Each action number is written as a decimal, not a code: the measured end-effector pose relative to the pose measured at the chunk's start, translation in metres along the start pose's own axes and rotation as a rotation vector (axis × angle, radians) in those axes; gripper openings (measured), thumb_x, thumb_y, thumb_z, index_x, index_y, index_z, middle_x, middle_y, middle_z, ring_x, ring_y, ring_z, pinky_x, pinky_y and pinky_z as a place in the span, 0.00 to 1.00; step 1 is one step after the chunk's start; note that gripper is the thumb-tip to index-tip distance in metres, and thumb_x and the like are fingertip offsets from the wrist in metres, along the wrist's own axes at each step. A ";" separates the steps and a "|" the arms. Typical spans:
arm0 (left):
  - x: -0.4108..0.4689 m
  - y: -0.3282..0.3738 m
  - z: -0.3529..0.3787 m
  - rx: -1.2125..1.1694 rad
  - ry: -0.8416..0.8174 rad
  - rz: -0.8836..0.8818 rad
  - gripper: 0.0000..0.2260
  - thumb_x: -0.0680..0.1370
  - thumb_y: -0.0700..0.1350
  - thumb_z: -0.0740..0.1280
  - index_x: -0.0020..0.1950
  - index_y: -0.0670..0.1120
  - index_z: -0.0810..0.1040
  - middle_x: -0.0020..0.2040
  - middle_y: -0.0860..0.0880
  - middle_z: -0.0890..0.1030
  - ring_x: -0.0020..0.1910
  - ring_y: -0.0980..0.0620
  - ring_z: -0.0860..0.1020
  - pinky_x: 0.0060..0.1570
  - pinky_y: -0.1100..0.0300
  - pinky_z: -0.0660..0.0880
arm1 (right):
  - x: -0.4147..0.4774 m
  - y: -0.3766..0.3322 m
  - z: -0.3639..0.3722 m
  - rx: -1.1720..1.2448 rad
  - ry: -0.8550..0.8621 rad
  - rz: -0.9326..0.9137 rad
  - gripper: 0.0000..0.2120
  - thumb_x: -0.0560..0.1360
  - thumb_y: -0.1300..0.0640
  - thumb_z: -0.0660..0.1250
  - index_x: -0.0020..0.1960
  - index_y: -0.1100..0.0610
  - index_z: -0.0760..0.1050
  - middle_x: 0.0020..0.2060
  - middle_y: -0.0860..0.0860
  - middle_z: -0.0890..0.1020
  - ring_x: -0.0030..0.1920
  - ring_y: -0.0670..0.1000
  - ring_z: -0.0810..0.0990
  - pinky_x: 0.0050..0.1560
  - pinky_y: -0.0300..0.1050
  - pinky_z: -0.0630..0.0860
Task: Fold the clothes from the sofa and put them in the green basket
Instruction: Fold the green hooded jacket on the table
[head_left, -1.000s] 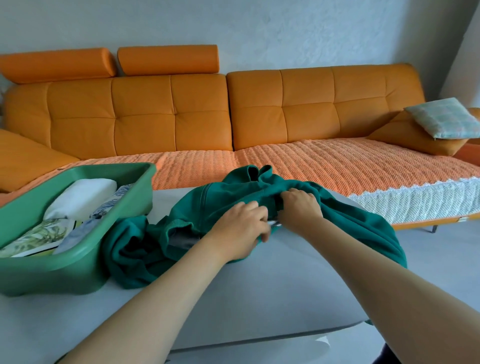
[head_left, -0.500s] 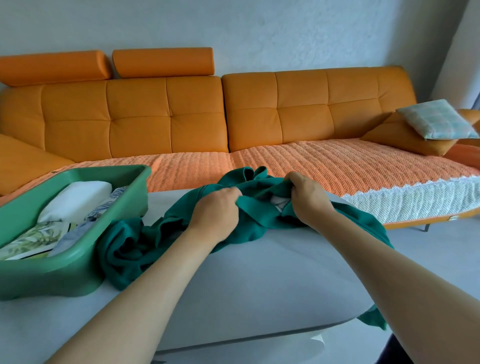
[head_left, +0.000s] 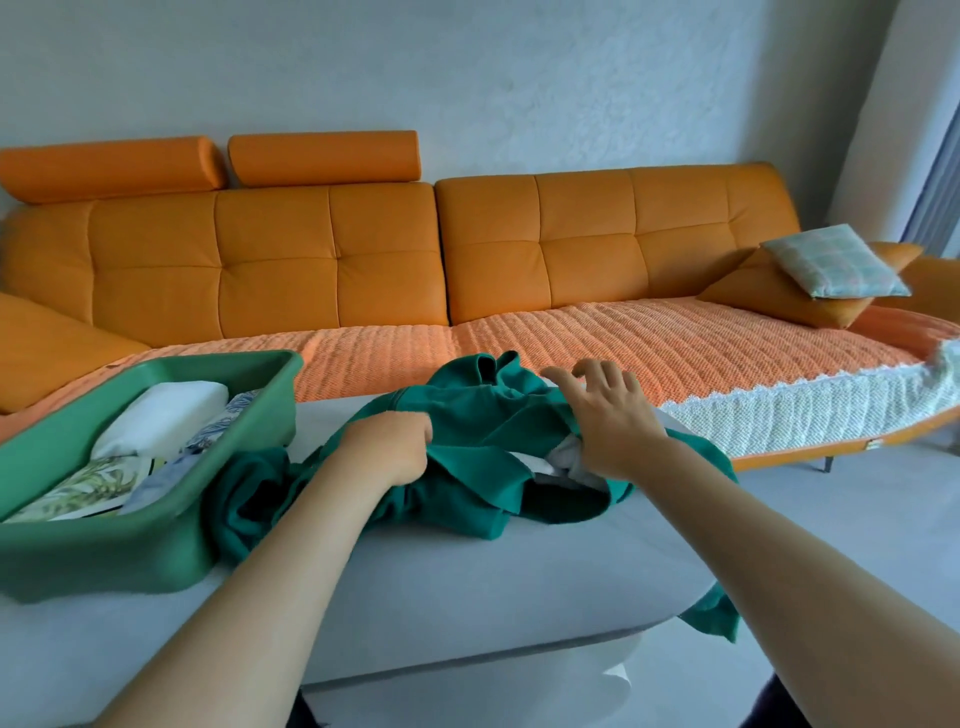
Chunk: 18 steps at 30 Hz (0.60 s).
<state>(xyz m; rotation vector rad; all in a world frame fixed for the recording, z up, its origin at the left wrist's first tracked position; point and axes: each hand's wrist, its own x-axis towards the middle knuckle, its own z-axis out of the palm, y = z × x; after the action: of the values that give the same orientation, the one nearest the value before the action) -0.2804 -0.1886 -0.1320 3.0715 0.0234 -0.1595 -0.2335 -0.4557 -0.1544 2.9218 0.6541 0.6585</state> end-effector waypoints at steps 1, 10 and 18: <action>-0.005 0.006 0.004 0.014 0.090 0.074 0.21 0.73 0.33 0.57 0.61 0.52 0.70 0.57 0.49 0.74 0.52 0.47 0.73 0.44 0.53 0.69 | -0.004 -0.001 0.002 -0.076 0.029 0.009 0.43 0.63 0.53 0.73 0.74 0.48 0.57 0.62 0.55 0.67 0.59 0.57 0.68 0.60 0.50 0.70; -0.020 0.067 0.055 0.183 0.089 0.518 0.22 0.69 0.50 0.75 0.62 0.58 0.76 0.73 0.51 0.62 0.67 0.45 0.66 0.61 0.49 0.71 | -0.031 -0.005 0.004 0.018 0.100 -0.462 0.11 0.68 0.68 0.72 0.46 0.59 0.76 0.44 0.57 0.74 0.36 0.57 0.72 0.24 0.51 0.72; -0.001 0.069 0.060 0.000 0.153 0.373 0.14 0.76 0.38 0.65 0.56 0.52 0.81 0.53 0.49 0.74 0.50 0.44 0.77 0.45 0.51 0.75 | -0.053 -0.006 0.020 -0.052 0.201 -0.698 0.11 0.79 0.64 0.63 0.60 0.55 0.76 0.48 0.55 0.76 0.39 0.54 0.71 0.34 0.51 0.73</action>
<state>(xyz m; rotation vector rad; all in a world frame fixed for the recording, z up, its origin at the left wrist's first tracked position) -0.2865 -0.2613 -0.1873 3.0100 -0.5351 0.0953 -0.2700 -0.4725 -0.1944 2.3341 1.5340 0.8410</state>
